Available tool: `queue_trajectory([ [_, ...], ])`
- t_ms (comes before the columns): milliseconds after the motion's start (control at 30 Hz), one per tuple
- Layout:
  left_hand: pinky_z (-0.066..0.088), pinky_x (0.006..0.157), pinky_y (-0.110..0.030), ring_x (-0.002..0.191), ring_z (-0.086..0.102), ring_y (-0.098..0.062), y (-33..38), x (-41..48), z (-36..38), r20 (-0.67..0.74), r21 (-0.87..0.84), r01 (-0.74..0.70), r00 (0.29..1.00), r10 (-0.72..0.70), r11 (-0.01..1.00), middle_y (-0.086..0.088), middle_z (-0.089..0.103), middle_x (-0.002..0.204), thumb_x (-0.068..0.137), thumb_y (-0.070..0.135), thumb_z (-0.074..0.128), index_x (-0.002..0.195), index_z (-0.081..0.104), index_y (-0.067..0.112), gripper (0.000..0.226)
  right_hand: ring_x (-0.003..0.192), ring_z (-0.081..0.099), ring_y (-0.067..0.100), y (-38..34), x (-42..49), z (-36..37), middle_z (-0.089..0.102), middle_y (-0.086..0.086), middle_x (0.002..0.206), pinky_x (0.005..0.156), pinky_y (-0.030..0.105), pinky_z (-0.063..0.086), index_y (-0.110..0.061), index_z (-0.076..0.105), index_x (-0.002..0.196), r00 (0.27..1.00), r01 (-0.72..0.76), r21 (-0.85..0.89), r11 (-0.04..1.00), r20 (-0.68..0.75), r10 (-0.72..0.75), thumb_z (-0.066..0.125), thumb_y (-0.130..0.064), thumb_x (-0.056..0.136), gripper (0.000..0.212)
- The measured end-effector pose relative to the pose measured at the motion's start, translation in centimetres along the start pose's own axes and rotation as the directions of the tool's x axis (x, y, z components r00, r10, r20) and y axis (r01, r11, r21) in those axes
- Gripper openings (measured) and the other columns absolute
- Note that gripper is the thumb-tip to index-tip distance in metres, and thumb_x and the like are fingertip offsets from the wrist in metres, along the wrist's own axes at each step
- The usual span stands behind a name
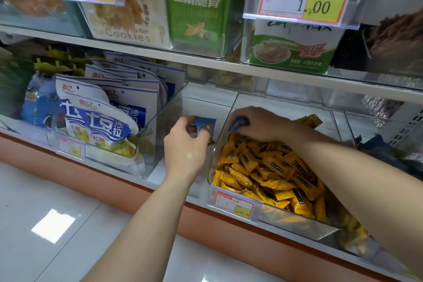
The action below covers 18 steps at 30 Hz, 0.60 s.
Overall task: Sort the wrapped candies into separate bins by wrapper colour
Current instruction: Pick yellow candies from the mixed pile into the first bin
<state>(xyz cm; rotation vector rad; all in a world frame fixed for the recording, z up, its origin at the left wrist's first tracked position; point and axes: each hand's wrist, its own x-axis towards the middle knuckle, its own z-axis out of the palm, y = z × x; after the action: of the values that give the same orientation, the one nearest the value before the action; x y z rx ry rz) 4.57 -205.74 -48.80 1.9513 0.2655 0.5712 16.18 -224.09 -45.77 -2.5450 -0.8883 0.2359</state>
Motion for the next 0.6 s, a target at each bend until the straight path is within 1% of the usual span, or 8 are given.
queue_trajectory([
  [67, 0.040, 0.066, -0.010, 0.088, 0.061, -0.001, 0.0, -0.1, -0.1, 0.005, -0.012, 0.005, 1.000, -0.005, 1.000, 0.014, 0.067, 0.094, 0.090, 0.026, 0.068, 0.110, 0.066, 0.026, 0.021, 0.104, 0.056, 0.018, 0.2, -0.3, 0.8, 0.061, 0.000, 0.114, 0.088, 0.037, 0.047, -0.027, 0.064, 0.114, 0.994, -0.011, -0.104, 0.994, 0.108, 0.022, 0.058, -0.016, 0.094, 0.023],
  [133, 0.038, 0.063, -0.007, 0.085, 0.061, 0.001, 0.0, -0.1, -0.1, 0.008, -0.013, 0.005, 1.000, -0.004, 1.000, 0.019, 0.065, 0.091, 0.090, 0.027, 0.067, 0.109, 0.065, 0.029, 0.019, 0.103, 0.056, 0.016, 1.0, -0.9, 0.7, 0.060, -0.006, 0.111, 0.081, 0.032, 0.046, -0.029, 0.062, 0.118, 0.990, -0.009, -0.142, 0.990, 0.136, 0.029, 0.056, -0.018, 0.095, 0.026],
  [233, 0.037, 0.061, -0.006, 0.084, 0.060, 0.002, 0.0, -0.2, -0.1, 0.023, -0.002, 0.005, 1.000, -0.005, 1.000, 0.022, 0.064, 0.090, 0.090, 0.028, 0.067, 0.107, 0.064, 0.030, 0.018, 0.092, 0.052, 0.003, 1.9, -1.8, 0.5, 0.052, -0.020, 0.105, 0.069, 0.020, 0.037, -0.038, 0.056, 0.132, 0.974, -0.028, -0.235, 0.972, 0.214, 0.080, 0.052, -0.022, 0.096, 0.039],
  [267, 0.037, 0.063, -0.006, 0.084, 0.060, 0.001, -0.1, -0.2, -0.1, 0.030, -0.002, 0.006, 1.000, -0.006, 1.000, 0.022, 0.064, 0.090, 0.090, 0.028, 0.067, 0.107, 0.064, 0.030, 0.018, 0.086, 0.049, 0.000, 2.1, -1.9, 0.5, 0.050, -0.020, 0.102, 0.066, 0.019, 0.035, -0.039, 0.057, 0.130, 0.971, -0.040, -0.251, 0.967, 0.218, 0.096, 0.051, -0.025, 0.097, 0.037],
  [333, 0.037, 0.064, -0.007, 0.086, 0.061, 0.001, -0.1, -0.3, 0.0, 0.038, -0.011, 0.008, 0.999, -0.007, 1.000, 0.022, 0.064, 0.091, 0.090, 0.028, 0.067, 0.107, 0.064, 0.030, 0.017, 0.082, 0.049, 0.001, 2.2, -1.5, 0.2, 0.053, -0.016, 0.099, 0.063, 0.021, 0.035, -0.035, 0.063, 0.117, 0.977, -0.044, -0.286, 0.957, 0.189, 0.101, 0.051, -0.031, 0.097, 0.024],
  [433, 0.040, 0.060, -0.004, 0.088, 0.061, 0.002, 0.0, -0.3, -0.2, 0.032, -0.023, 0.003, 0.999, -0.003, 1.000, 0.022, 0.065, 0.091, 0.090, 0.027, 0.067, 0.106, 0.065, 0.030, 0.017, 0.092, 0.058, 0.020, 1.6, -0.1, -0.3, 0.059, -0.001, 0.097, 0.074, 0.033, 0.048, -0.023, 0.064, 0.096, 0.989, -0.074, -0.271, 0.960, 0.104, 0.106, 0.055, -0.030, 0.095, 0.011],
  [533, 0.040, 0.059, 0.001, 0.086, 0.061, 0.002, 0.0, -0.3, -0.4, 0.027, -0.036, 0.002, 1.000, -0.001, 0.999, 0.021, 0.065, 0.090, 0.090, 0.026, 0.067, 0.105, 0.065, 0.030, 0.016, 0.094, 0.058, 0.022, 1.3, 1.3, 0.2, 0.064, 0.004, 0.102, 0.077, 0.034, 0.047, -0.018, 0.070, 0.102, 0.992, -0.121, -0.093, 0.988, -0.045, 0.117, 0.057, -0.022, 0.095, 0.015],
  [600, 0.039, 0.058, 0.000, 0.086, 0.061, 0.002, 0.1, -0.3, -0.3, 0.029, -0.037, 0.001, 1.000, 0.000, 0.999, 0.021, 0.064, 0.089, 0.090, 0.027, 0.066, 0.104, 0.064, 0.031, 0.015, 0.098, 0.055, 0.018, 1.4, 1.8, 1.3, 0.062, 0.002, 0.108, 0.079, 0.031, 0.042, -0.019, 0.068, 0.115, 0.991, -0.131, -0.096, 0.987, -0.013, 0.130, 0.056, -0.017, 0.094, 0.024],
])
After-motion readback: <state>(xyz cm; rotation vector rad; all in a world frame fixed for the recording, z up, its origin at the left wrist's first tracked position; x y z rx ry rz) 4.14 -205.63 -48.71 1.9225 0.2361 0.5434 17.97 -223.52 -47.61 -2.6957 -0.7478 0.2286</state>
